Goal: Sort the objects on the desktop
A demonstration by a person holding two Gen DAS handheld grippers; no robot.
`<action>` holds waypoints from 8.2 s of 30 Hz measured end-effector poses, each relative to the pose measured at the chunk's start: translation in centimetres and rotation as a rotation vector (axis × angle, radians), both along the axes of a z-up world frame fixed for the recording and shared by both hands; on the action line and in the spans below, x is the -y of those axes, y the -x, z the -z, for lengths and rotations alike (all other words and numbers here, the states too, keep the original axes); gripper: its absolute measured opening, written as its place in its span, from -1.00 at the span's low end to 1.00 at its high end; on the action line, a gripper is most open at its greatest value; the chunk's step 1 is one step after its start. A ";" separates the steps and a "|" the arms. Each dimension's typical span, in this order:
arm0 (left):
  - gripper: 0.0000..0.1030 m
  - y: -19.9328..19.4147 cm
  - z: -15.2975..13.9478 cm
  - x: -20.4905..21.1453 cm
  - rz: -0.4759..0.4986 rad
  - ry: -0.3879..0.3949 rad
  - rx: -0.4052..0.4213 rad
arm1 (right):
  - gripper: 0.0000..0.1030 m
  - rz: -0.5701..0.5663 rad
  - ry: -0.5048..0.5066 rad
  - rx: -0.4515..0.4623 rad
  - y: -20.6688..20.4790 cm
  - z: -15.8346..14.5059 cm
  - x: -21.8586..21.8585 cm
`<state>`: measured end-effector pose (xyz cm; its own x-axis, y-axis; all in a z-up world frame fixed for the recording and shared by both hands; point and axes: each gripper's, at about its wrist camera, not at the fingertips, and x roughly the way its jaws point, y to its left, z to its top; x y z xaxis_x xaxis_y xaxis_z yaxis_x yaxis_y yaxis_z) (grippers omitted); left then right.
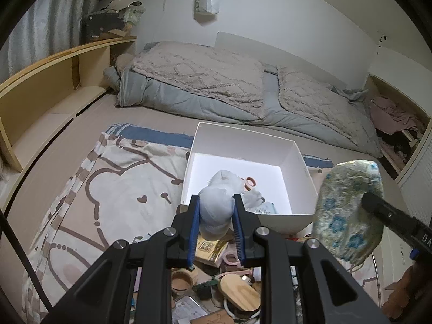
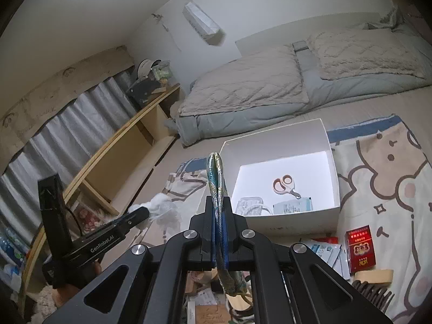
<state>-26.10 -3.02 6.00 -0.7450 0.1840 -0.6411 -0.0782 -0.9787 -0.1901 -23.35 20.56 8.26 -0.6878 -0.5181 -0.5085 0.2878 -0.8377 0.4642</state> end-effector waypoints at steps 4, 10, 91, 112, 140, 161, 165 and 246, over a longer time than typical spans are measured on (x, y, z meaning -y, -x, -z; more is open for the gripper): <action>-0.56 0.0 -0.3 -0.7 0.008 0.006 -0.016 | -0.91 -0.011 -0.007 -0.014 0.0 -0.3 0.7; -0.56 0.1 -0.6 -1.3 0.016 0.017 -0.036 | -0.91 -0.020 -0.013 -0.036 0.0 -0.8 1.1; -0.55 17.8 13.0 -10.1 0.137 0.181 0.371 | -0.90 0.146 -0.136 0.067 15.8 5.5 -2.6; 0.22 17.6 13.8 -9.3 0.013 0.411 0.315 | -0.91 0.148 -0.121 0.071 16.2 5.5 -3.1; 0.34 10.8 5.0 -3.2 -0.053 0.286 0.025 | -0.91 -0.051 0.069 0.121 16.0 5.5 1.9; 0.38 8.8 4.5 -1.5 -0.080 0.217 0.012 | -0.91 -0.146 0.166 0.368 18.8 14.5 6.3; 0.38 8.9 4.5 -1.6 -0.076 0.221 0.005 | -0.91 -0.146 0.142 0.394 19.5 15.3 6.6; 0.99 2.4 -1.4 -1.9 0.020 0.097 -0.101 | 1.00 0.202 -0.310 -0.083 3.9 1.2 -0.9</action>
